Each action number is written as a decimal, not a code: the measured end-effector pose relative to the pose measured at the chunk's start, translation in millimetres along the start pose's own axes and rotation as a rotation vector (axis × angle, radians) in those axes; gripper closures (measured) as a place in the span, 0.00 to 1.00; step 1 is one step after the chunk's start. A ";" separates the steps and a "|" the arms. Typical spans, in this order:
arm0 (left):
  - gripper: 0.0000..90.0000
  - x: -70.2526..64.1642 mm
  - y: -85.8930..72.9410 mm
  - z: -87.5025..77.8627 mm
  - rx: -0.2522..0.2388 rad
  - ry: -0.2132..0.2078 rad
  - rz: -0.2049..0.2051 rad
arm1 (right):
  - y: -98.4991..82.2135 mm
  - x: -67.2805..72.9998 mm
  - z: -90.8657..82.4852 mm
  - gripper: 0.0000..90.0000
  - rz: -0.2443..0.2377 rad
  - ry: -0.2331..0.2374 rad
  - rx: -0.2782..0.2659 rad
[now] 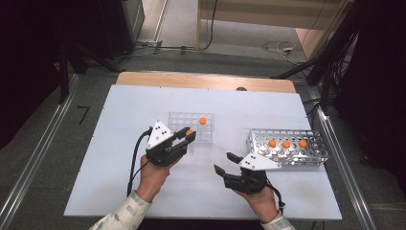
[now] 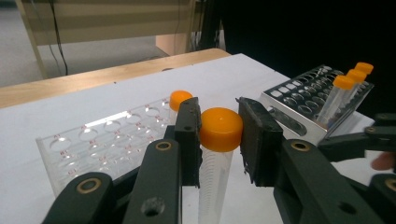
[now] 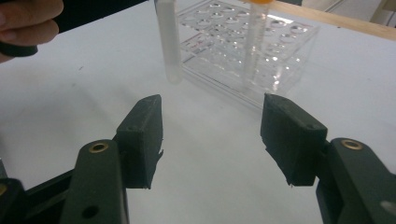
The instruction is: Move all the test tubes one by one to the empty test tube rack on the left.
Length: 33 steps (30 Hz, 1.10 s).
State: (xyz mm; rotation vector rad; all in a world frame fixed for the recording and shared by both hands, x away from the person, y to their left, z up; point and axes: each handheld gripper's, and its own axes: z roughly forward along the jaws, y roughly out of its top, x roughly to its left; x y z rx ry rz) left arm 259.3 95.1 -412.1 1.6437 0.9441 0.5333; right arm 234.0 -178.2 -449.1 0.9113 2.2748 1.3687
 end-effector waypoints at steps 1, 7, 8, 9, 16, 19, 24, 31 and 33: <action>0.78 0.4 1.4 0.9 0.002 0.004 0.002 | -1.7 -1.6 -4.1 0.41 0.007 -0.003 -0.002; 0.78 3.8 7.9 7.5 -0.002 0.021 -0.005 | -13.5 -15.4 -23.1 0.40 0.041 -0.036 -0.003; 0.78 4.2 8.9 8.4 -0.004 0.024 -0.008 | -15.3 -17.8 -25.8 0.40 0.045 -0.043 -0.001; 0.78 4.9 10.0 9.0 -0.004 0.027 -0.006 | -17.1 -20.4 -28.5 0.40 0.046 -0.052 -0.004; 0.78 8.9 18.5 13.2 -0.011 0.049 -0.006 | -28.0 -36.1 -48.6 0.38 0.096 -0.084 -0.008; 0.78 10.1 22.4 15.7 -0.017 0.053 -0.009 | -32.0 -39.3 -53.2 0.35 0.107 -0.089 -0.002; 0.78 13.9 29.6 18.9 -0.025 0.057 -0.026 | -37.1 -42.3 -58.3 0.31 0.120 -0.095 0.006; 0.78 19.8 40.6 22.5 -0.040 0.086 -0.025 | -40.3 -46.1 -64.2 0.31 0.135 -0.101 -0.002; 0.78 21.8 42.2 24.6 -0.043 0.092 -0.030 | -40.5 -46.6 -65.1 0.31 0.135 -0.105 -0.004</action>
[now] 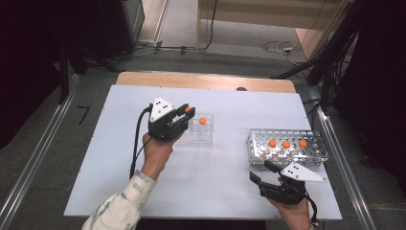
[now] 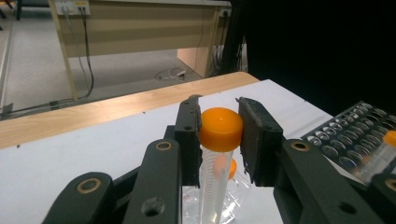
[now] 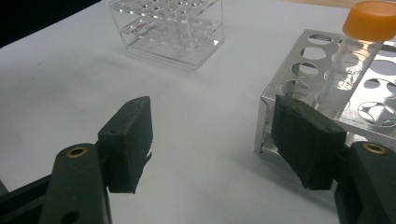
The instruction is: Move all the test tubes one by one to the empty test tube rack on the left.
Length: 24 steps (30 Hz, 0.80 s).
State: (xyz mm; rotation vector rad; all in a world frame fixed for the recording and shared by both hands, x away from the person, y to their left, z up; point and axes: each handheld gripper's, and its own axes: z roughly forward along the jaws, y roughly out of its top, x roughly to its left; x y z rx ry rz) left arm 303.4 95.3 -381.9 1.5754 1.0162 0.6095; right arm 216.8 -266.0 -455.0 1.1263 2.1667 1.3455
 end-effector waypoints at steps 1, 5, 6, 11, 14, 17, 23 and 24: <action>0.78 0.6 0.4 1.4 0.001 0.002 -0.001 | -0.1 -0.2 -0.1 0.31 0.000 0.001 -0.001; 0.78 0.7 0.6 6.6 -0.003 0.005 0.001 | -0.2 -0.5 -0.1 0.31 0.000 0.001 -0.003; 0.78 0.4 0.6 7.9 -0.005 0.007 0.004 | -0.3 -0.6 -0.1 0.31 0.003 -0.001 -0.003; 0.78 -0.3 -0.1 14.5 -0.008 0.017 0.015 | -0.6 -1.5 -0.6 0.31 0.003 -0.004 -0.002; 0.78 0.4 -1.8 18.6 -0.003 0.023 0.020 | -0.7 -0.9 -0.6 0.31 0.000 -0.007 0.000; 0.78 0.9 -3.3 21.6 -0.003 0.030 0.036 | -0.6 -0.8 -0.9 0.31 0.000 -0.006 -0.003; 0.78 1.0 -5.9 27.3 -0.002 0.033 0.037 | -0.8 -0.8 -1.0 0.31 -0.002 -0.010 -0.001; 0.78 1.0 -6.8 28.2 0.002 0.035 0.037 | -0.8 -0.9 -1.1 0.31 -0.001 -0.011 -0.002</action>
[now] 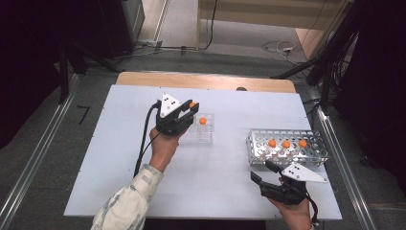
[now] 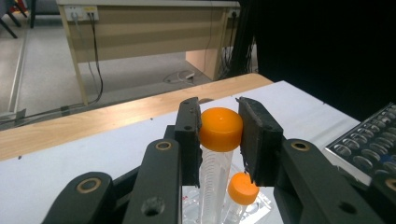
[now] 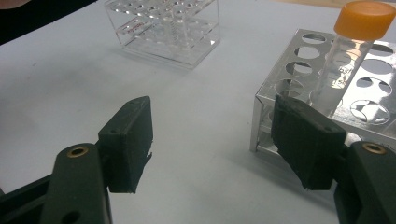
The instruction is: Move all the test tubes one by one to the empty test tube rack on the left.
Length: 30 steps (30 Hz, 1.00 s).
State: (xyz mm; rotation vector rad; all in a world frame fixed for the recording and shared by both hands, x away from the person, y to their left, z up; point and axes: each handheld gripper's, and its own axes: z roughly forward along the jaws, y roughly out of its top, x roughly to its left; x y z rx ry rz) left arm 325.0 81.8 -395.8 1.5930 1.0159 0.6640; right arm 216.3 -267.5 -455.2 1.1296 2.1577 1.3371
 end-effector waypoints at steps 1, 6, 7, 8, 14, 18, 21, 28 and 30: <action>0.78 0.0 -0.9 0.9 0.002 0.001 -0.001 | 0.0 0.0 -0.2 0.31 0.002 0.000 0.000; 0.78 -0.6 -6.6 3.9 0.013 -0.005 -0.001 | -0.2 -0.2 -0.3 0.31 0.003 -0.001 0.001; 0.78 -0.9 -8.0 4.3 0.018 -0.005 0.004 | -0.2 -0.2 -0.3 0.31 0.002 -0.001 0.001; 0.78 -1.5 -9.6 5.0 0.019 -0.005 0.003 | -0.2 -0.2 -0.3 0.31 0.003 -0.001 0.001; 0.78 -2.4 -18.7 7.4 0.036 -0.008 0.009 | -0.6 -0.3 0.4 0.31 0.000 -0.004 0.003; 0.77 -2.4 -24.2 7.8 0.040 -0.012 0.003 | -0.9 0.2 0.8 0.31 -0.001 -0.006 0.006; 0.77 -2.7 -27.6 8.8 0.044 -0.015 0.003 | -1.2 0.4 1.4 0.31 -0.003 -0.007 0.009; 0.72 -3.1 -28.2 7.9 0.044 -0.022 -0.011 | -1.4 0.6 1.7 0.31 -0.001 -0.007 0.010; 0.72 -3.0 -27.5 6.4 0.039 -0.026 -0.011 | -1.5 0.5 1.6 0.31 -0.002 -0.007 0.011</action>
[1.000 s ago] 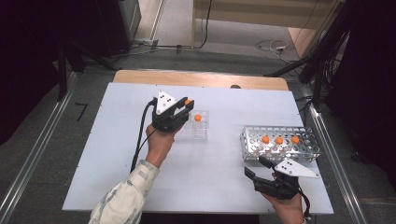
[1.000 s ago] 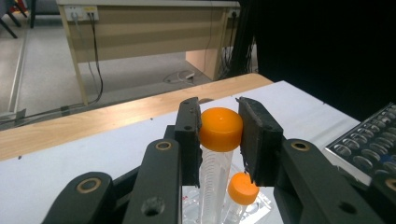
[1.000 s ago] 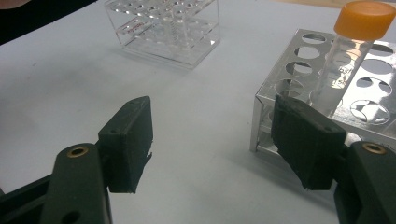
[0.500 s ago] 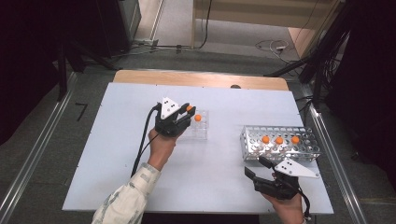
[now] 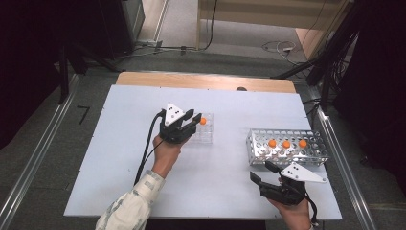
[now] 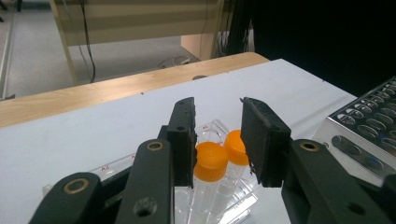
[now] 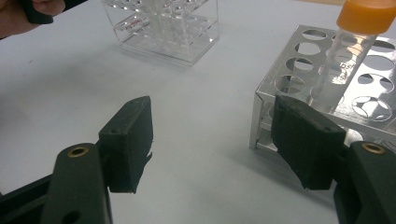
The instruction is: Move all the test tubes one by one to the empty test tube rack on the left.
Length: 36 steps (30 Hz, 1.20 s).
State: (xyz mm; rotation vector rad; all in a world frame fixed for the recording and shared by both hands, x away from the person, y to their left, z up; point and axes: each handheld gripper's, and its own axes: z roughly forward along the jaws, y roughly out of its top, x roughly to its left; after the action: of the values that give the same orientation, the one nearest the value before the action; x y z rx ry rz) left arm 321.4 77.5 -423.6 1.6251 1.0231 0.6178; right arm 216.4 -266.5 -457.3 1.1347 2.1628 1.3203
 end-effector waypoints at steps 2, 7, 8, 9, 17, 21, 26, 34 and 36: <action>0.70 -0.4 0.8 -1.8 -0.004 -0.005 -0.006 | 0.0 -0.4 -0.3 0.31 0.001 -0.001 -0.002; 0.63 -0.6 1.9 -8.4 -0.004 -0.033 -0.025 | -0.1 -2.8 -1.9 0.32 0.006 -0.013 -0.009; 0.62 -0.8 1.7 -10.3 -0.007 -0.043 -0.032 | -0.2 -3.6 -2.6 0.32 0.010 -0.017 -0.011; 0.60 -1.1 1.4 -12.7 -0.010 -0.048 -0.033 | -0.3 -4.7 -3.3 0.32 0.012 -0.024 -0.013; 0.36 -4.2 -10.9 -31.1 0.001 -0.050 -0.049 | -3.4 -22.1 -14.6 0.33 0.044 -0.103 -0.032; 0.26 -3.7 -22.1 -39.2 0.022 -0.052 -0.061 | -6.7 -31.1 -20.7 0.35 0.050 -0.161 -0.040; 0.20 -3.3 -29.7 -47.2 0.044 -0.050 -0.057 | -8.6 -43.0 -27.3 0.36 0.068 -0.236 -0.053; 0.15 -2.2 -40.1 -58.2 0.060 -0.066 -0.061 | -9.9 -62.8 -31.7 0.41 0.099 -0.367 -0.087; 0.14 -0.5 -41.7 -58.8 0.063 -0.074 -0.077 | -9.2 -66.6 -31.0 0.43 0.099 -0.403 -0.097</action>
State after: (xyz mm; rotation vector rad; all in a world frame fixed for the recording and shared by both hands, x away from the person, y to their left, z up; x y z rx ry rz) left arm 260.6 109.4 -445.7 1.6429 1.0544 0.4749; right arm 232.7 -338.7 -456.3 1.3500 1.7556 1.1066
